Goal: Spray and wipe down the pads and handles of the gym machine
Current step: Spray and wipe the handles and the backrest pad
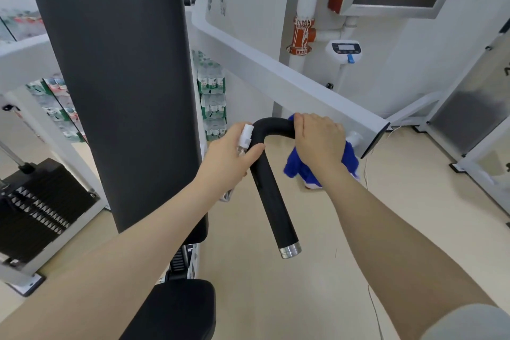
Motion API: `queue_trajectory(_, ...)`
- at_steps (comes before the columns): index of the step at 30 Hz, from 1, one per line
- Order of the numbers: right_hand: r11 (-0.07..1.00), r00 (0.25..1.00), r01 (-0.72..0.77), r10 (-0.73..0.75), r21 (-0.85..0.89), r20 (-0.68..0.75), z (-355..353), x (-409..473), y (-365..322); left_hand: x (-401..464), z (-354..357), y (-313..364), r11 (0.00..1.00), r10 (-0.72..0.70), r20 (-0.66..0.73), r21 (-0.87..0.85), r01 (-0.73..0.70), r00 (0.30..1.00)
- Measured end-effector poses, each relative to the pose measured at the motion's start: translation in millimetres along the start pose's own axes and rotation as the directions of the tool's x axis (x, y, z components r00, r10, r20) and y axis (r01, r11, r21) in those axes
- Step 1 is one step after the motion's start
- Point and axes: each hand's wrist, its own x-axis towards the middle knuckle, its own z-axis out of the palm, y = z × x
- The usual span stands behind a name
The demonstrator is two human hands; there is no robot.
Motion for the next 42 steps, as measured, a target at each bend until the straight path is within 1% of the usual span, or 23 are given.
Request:
queue_trajectory(2,0.999,0.999,0.029,-0.029,0.036,0.014,-4.3,4.1,-12.6,0.0,-0.8,-1.1,0.999,-0.004,0.011,-0.034,0.004,1.0)
queue_trajectory(5,0.97,0.969,0.233,-0.238,0.074,0.069,-14.7,17.7,-40.3,-0.6,0.0,-2.5,0.995,0.026,0.01,-0.094,-0.024,1.0)
queue_trajectory(7,0.952,0.943,0.301,-0.305,0.055,0.134,-17.9,25.2,-39.2,-1.1,1.2,-3.6,0.993,0.036,0.001,-0.112,-0.036,0.999)
queue_trajectory(8,0.962,0.946,0.273,-0.272,0.014,0.176,-17.4,25.4,-27.9,-0.8,2.5,-4.3,0.994,0.033,0.0,-0.104,-0.033,0.999)
queue_trajectory(9,0.979,0.961,0.201,-0.189,-0.04,0.203,-14.2,22.7,-11.9,-0.5,2.4,-4.7,0.996,0.03,-0.005,-0.09,-0.03,1.0)
queue_trajectory(11,0.995,0.981,0.002,0.018,-0.103,0.194,-6.7,8.6,21.8,0.4,2.5,-6.1,0.997,0.024,-0.006,-0.068,-0.025,1.0)
queue_trajectory(13,0.99,0.971,-0.109,0.126,-0.091,0.204,0.7,1.0,35.5,0.3,2.9,-7.0,0.997,0.026,-0.003,-0.079,-0.026,1.0)
queue_trajectory(15,0.986,0.961,-0.165,0.168,-0.031,0.219,0.5,7.6,24.5,0.0,3.0,-6.5,0.995,0.035,0.001,-0.089,-0.035,0.999)
queue_trajectory(17,0.988,0.977,-0.123,0.103,0.097,0.189,-2.6,16.6,2.0,-0.2,2.6,-6.5,0.996,0.046,-0.005,-0.079,-0.046,0.999)
queue_trajectory(19,0.975,0.991,-0.015,-0.016,0.223,0.136,-10.5,17.9,-26.9,-1.6,3.1,-6.6,0.994,0.059,-0.009,-0.087,-0.059,0.998)
queue_trajectory(21,0.948,0.977,0.185,-0.206,0.258,0.059,-15.4,17.2,-51.3,-1.5,2.9,-7.5,0.992,0.083,-0.01,-0.092,-0.084,0.996)
queue_trajectory(23,0.922,0.94,0.311,-0.334,0.231,0.068,-15.5,18.0,-52.1,-0.5,3.3,-9.6,0.992,0.103,0.001,-0.079,-0.102,0.995)
queue_trajectory(24,0.928,0.943,0.285,-0.316,0.242,0.102,-12.7,17.9,-41.2,0.0,3.2,-10.9,0.991,0.123,0.003,-0.053,-0.123,0.992)
queue_trajectory(25,0.947,0.961,0.219,-0.251,0.236,0.116,-8.6,15.6,-25.0,-0.8,2.4,-13.4,0.989,0.148,-0.006,-0.005,-0.148,0.989)
queue_trajectory(27,0.986,0.997,0.031,-0.041,0.162,0.063,1.9,4.5,9.0,-7.9,-0.4,-20.6,0.973,0.21,-0.042,0.109,-0.205,0.977)
queue_trajectory(29,0.99,0.996,-0.082,0.077,0.116,0.053,8.0,-1.4,17.2,-22.4,-3.2,-26.0,0.948,0.278,-0.036,0.174,-0.268,0.96)
queue_trajectory(31,0.964,0.986,-0.153,0.134,0.218,0.097,4.6,6.4,1.7,-37.4,-2.0,-27.9,0.894,0.391,0.015,0.233,-0.384,0.92)
queue_trajectory(32,0.928,0.98,-0.187,0.152,0.322,0.131,0.7,9.8,-5.3,-41.0,0.2,-30.2,0.834,0.476,0.047,0.293,-0.468,0.878)
queue_trajectory(35,0.786,0.977,-0.202,0.117,0.584,0.181,-14.2,9.5,-4.2,-45.6,9.9,-39.2,0.598,0.692,0.137,0.442,-0.669,0.709)
queue_trajectory(36,0.725,0.978,-0.207,0.133,0.657,0.161,-19.8,5.2,3.1,-49.6,13.9,-42.3,0.547,0.724,0.168,0.451,-0.705,0.669)
queue_trajectory(37,0.7,0.981,-0.193,0.161,0.688,0.111,-25.8,0.3,11.1,-54.1,17.0,-44.0,0.52,0.74,0.191,0.447,-0.728,0.645)
queue_trajectory(39,0.75,0.976,-0.192,0.215,0.633,0.04,-35.5,-13.8,21.7,-65.2,23.7,-46.0,0.514,0.739,0.219,0.428,-0.743,0.637)
queue_trajectory(42,0.779,0.969,-0.228,0.243,0.584,0.054,-39.1,-29.1,20.1,-72.6,28.5,-48.9,0.536,0.714,0.229,0.43,-0.727,0.662)
